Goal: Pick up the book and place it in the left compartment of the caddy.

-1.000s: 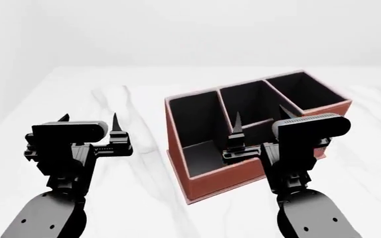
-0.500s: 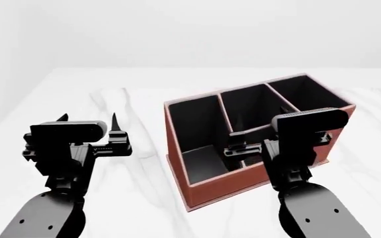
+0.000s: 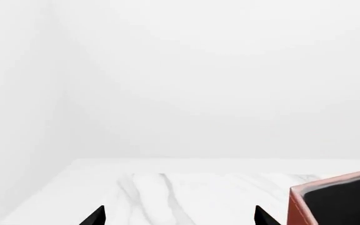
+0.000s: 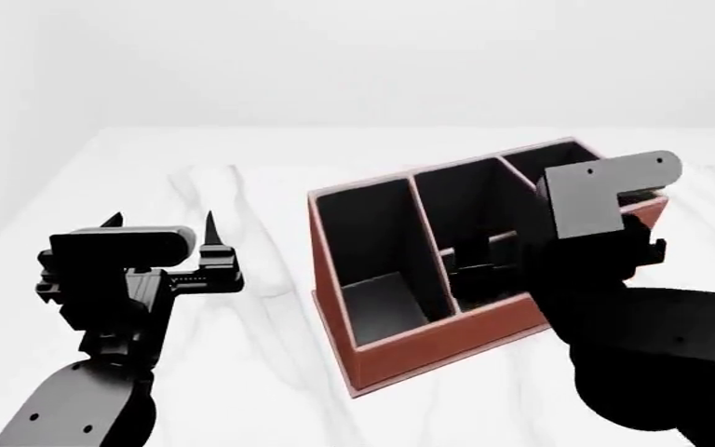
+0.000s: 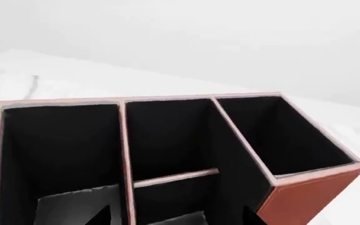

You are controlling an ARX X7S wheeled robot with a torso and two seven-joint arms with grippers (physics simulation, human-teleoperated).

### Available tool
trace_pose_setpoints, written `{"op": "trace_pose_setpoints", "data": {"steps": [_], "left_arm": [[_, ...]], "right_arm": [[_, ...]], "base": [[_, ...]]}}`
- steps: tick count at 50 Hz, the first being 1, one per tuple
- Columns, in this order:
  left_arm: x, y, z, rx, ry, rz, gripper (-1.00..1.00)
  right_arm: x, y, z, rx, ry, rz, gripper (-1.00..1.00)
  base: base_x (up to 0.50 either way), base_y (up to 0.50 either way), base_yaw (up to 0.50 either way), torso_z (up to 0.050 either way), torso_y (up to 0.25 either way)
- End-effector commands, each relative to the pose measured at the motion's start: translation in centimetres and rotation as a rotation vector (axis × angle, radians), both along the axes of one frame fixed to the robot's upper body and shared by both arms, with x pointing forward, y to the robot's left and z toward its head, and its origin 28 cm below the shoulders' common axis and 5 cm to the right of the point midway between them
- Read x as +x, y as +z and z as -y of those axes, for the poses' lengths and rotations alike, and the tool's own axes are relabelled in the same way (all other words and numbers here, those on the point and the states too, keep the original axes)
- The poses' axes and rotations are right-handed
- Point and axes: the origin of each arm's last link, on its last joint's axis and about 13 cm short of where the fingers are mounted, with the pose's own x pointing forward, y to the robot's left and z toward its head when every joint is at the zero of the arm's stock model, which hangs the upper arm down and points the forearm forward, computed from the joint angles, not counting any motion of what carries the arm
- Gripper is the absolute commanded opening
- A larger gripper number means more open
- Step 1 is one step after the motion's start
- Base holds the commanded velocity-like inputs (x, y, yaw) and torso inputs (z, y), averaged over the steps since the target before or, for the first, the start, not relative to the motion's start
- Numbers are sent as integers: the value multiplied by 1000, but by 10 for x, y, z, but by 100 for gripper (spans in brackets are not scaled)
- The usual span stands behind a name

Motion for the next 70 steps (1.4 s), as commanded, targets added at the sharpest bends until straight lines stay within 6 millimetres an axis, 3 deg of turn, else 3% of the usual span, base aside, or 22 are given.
{"op": "trace_pose_setpoints", "data": {"steps": [1,15,27,40,58,70], "left_arm": [[-1,-1,-1,-2,3,0,100],[-1,-1,-2,2,7,-5,100],[-3,0,-3,4,9,1,100],[-4,-3,-4,1,14,-8,100],[-3,-4,-4,0,14,-10,100],[-4,-2,-6,1,22,-9,100]], "right_arm": [[-20,21,10,-19,53,-101,100],[-32,17,14,-33,18,-262,100],[-59,-3,23,-32,-60,-437,100],[-70,-23,25,-11,-111,-547,100],[-78,-17,22,16,-190,-579,100],[-81,-18,27,51,-379,-579,100]], "base": [[0,0,0,0,0],[0,0,0,0,0],[0,0,0,0,0],[0,0,0,0,0],[0,0,0,0,0],[0,0,0,0,0]]}}
